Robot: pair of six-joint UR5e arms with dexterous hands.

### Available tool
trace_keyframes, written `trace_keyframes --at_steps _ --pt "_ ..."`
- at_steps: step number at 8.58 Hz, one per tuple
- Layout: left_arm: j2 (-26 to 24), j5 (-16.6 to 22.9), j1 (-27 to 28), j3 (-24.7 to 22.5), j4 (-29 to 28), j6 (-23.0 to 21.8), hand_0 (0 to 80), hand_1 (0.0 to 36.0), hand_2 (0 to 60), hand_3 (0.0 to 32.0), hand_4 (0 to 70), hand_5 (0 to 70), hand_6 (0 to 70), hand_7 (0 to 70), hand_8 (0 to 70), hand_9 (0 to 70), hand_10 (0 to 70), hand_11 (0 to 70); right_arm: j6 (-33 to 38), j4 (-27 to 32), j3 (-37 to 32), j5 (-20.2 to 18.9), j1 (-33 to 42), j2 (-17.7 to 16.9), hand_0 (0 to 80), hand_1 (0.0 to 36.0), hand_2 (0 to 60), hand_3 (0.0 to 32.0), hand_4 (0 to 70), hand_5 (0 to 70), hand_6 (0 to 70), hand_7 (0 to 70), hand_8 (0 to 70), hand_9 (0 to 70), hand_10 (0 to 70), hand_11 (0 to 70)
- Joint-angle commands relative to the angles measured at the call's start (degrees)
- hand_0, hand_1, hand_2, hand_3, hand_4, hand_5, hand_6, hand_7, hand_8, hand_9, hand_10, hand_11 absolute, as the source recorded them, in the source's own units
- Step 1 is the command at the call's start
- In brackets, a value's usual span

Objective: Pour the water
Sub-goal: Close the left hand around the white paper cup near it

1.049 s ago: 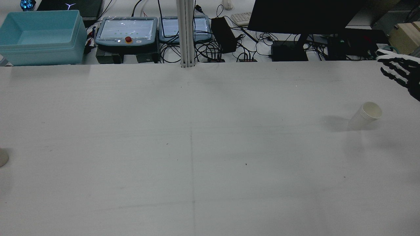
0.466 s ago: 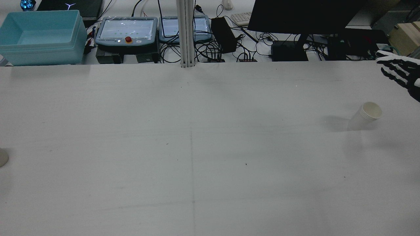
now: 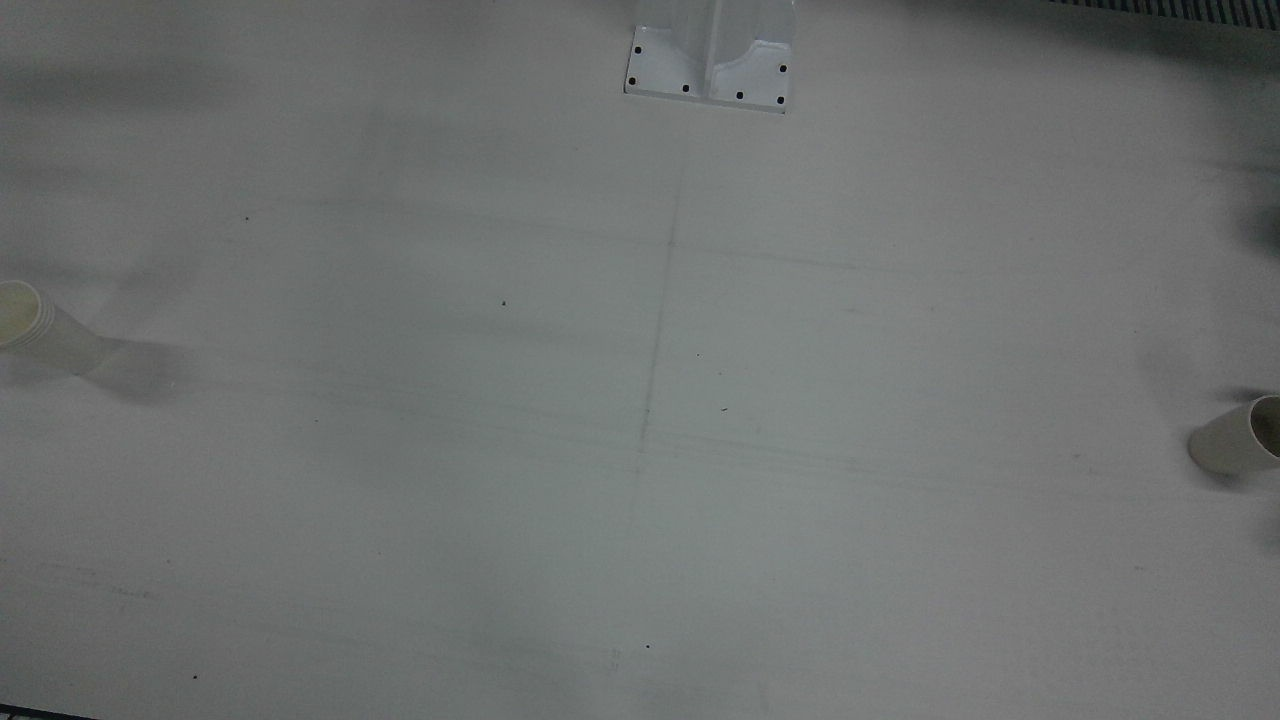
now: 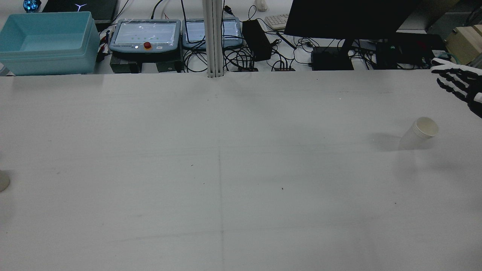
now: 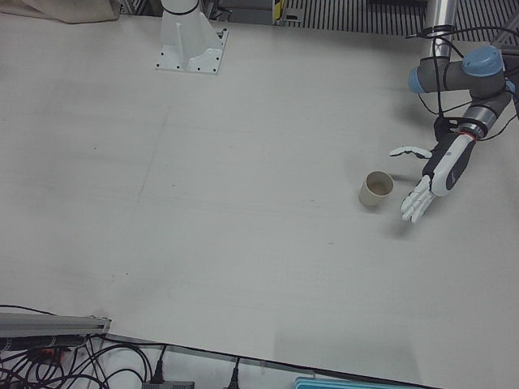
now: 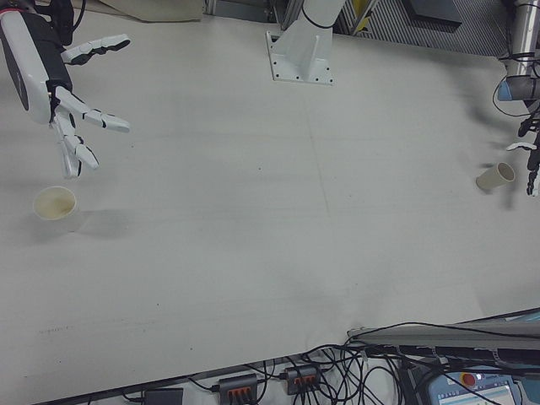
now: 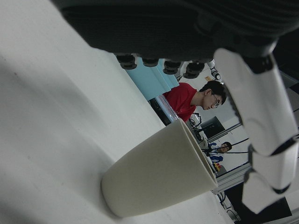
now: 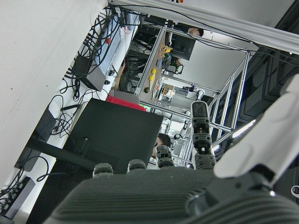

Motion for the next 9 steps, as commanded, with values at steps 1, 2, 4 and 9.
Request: trace_keyframes --at_steps 1,2,4,9 --pt "0.04 -6.02 0.74 0.13 -1.46 -2.47 46.3 14.1 21.5 0.0 7.1 1.1 0.0 4.9 0.0 0.0 1.6 4.0 -0.06 -0.03 0.04 -0.03 -0.31 -0.04 32.9 3.8 7.9 12.4 12.9 17.7 0.0 14.4 0.0 1.4 0.0 0.0" --pt "-0.04 -8.41 0.82 0.13 -1.55 -3.10 46.3 13.9 20.2 0.0 5.4 0.5 0.0 4.3 0.0 0.0 1.2 3.4 -0.06 -0.03 0.04 -0.03 -0.40 -0.04 33.4 3.8 7.1 12.4 12.5 17.6 0.0 14.1 0.0 1.4 0.0 0.0" --pt "-0.04 -12.37 1.53 0.39 -1.55 -5.12 44.1 11.7 19.0 0.0 2.7 0.0 0.0 3.5 0.0 0.0 0.7 2.6 -0.15 0.05 0.04 -0.03 -0.57 -0.04 33.2 3.7 6.5 12.6 11.4 17.4 0.0 13.6 0.0 1.3 0.0 0.0" --pt "-0.04 -13.26 2.58 5.40 -4.45 -3.90 39.4 9.1 19.1 0.0 2.2 0.0 0.0 2.9 0.0 0.0 1.0 2.5 -0.67 -0.03 -0.05 -0.03 -0.75 -0.21 32.2 3.4 7.2 12.0 13.6 18.3 0.0 14.4 0.0 1.4 0.0 0.0"
